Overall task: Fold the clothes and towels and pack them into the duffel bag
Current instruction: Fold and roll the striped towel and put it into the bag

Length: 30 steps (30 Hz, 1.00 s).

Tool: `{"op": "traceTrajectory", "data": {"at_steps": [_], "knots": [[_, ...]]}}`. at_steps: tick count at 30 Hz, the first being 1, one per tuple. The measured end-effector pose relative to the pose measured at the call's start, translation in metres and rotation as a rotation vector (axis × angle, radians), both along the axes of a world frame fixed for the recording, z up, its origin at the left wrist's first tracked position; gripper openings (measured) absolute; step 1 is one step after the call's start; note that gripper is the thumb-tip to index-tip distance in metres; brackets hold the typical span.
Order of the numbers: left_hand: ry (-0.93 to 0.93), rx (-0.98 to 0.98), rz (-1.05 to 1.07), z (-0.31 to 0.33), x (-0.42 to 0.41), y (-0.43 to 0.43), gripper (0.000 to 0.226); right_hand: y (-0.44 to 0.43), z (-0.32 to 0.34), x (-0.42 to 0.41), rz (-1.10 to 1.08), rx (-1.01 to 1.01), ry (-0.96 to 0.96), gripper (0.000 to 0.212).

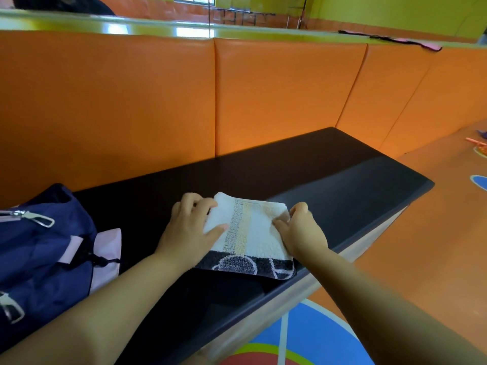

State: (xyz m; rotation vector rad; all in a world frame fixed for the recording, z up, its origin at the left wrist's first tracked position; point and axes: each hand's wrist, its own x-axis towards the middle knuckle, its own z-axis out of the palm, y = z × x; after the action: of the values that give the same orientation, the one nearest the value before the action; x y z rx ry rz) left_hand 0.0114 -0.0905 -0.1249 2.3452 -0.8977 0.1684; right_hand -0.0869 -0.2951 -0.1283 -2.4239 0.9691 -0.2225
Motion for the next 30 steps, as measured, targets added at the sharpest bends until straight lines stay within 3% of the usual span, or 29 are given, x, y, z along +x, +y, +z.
{"op": "traceTrajectory", "data": {"at_steps": [3,6,8,11,13,15,19,23,30], "knots": [[-0.024,0.220,-0.284,-0.002,-0.010,0.014,0.074,0.003,0.005,-0.001,0.078,-0.203,-0.061,0.031],[0.058,0.376,-0.365,-0.008,-0.013,0.023,0.089,0.011,0.010,-0.011,0.320,-0.341,-0.144,0.029],[0.029,0.416,-0.381,-0.011,-0.012,0.024,0.083,0.019,0.016,-0.026,0.485,-0.323,-0.173,0.037],[-0.002,0.391,-0.377,-0.014,-0.013,0.025,0.071,0.029,0.015,-0.049,0.701,-0.331,0.123,0.071],[-0.013,0.369,-0.347,-0.012,-0.016,0.025,0.065,0.030,0.009,-0.057,0.719,-0.357,0.239,0.091],[-0.031,0.367,-0.310,-0.006,-0.020,0.023,0.061,0.031,0.006,-0.058,0.687,-0.396,0.230,0.091],[-0.013,0.334,-0.268,0.008,-0.028,0.028,0.050,0.036,0.012,-0.055,0.674,-0.499,0.181,0.068],[0.189,0.275,-0.221,0.015,-0.030,0.044,0.040,0.032,0.031,-0.059,0.651,-0.262,0.155,0.062],[0.518,0.073,-0.076,0.016,-0.023,0.036,0.053,0.023,0.041,-0.043,0.581,0.189,0.109,0.034]]}}
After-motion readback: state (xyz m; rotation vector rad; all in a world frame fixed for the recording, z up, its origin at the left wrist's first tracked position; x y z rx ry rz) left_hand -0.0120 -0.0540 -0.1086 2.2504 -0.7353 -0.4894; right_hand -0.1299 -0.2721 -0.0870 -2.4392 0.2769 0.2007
